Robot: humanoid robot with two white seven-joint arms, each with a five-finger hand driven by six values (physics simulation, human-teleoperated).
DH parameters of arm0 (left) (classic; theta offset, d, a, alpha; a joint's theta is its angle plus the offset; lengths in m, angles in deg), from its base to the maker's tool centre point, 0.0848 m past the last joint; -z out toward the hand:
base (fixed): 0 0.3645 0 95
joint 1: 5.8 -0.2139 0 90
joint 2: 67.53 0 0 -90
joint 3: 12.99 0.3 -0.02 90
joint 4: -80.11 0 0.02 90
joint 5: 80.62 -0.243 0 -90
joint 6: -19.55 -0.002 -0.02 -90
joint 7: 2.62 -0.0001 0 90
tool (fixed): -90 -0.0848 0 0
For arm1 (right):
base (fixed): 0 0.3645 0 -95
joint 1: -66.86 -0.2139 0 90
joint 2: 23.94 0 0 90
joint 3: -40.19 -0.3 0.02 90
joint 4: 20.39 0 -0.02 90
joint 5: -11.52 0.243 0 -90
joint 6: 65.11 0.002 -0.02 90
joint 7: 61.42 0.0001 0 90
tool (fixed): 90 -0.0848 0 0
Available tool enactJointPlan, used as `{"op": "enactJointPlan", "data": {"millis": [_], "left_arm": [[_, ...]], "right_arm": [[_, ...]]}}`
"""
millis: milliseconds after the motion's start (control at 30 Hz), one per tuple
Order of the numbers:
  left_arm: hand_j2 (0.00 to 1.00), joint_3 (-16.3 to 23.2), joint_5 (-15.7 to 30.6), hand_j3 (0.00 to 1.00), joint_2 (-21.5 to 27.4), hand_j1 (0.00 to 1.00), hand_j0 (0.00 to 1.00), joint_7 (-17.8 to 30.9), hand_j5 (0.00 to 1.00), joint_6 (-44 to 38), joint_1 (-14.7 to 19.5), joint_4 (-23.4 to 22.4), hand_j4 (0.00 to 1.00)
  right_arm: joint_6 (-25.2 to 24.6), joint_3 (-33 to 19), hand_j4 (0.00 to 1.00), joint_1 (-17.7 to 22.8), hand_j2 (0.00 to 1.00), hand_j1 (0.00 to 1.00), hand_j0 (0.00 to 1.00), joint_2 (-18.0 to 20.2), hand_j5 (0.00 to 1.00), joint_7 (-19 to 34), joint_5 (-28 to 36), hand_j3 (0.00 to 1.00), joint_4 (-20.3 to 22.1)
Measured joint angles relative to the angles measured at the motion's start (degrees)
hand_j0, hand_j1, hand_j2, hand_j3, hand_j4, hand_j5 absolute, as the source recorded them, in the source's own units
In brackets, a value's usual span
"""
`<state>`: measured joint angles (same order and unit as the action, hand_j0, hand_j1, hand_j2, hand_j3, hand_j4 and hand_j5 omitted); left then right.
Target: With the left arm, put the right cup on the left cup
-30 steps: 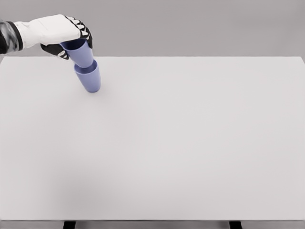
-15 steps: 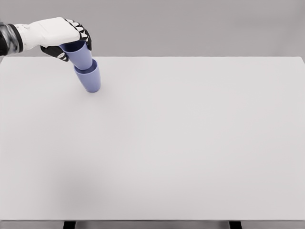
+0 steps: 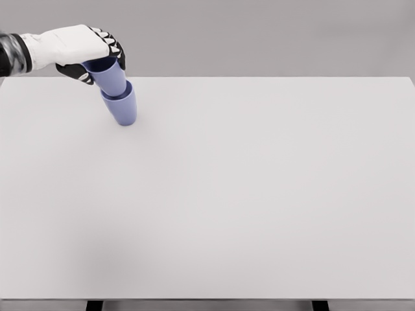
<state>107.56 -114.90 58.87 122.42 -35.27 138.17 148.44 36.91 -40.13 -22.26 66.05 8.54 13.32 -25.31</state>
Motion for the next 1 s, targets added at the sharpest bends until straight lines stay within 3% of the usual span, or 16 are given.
{"op": "enactJointPlan", "data": {"millis": [600,1000], "left_arm": [[0.62,-0.08,0.1,0.62,0.04,0.62,0.62,-0.01,0.62,0.0,-0.26,0.56,0.62],[0.94,-0.24,0.11,0.94,0.04,0.94,0.94,-0.01,0.94,-0.02,0.18,0.52,0.94]], "right_arm": [[0.0,0.0,1.0,0.0,1.0,1.0,1.0,0.0,1.0,0.0,0.0,1.0,0.0],[0.0,0.0,1.0,0.0,1.0,1.0,1.0,0.0,1.0,0.0,0.0,1.0,0.0]]}}
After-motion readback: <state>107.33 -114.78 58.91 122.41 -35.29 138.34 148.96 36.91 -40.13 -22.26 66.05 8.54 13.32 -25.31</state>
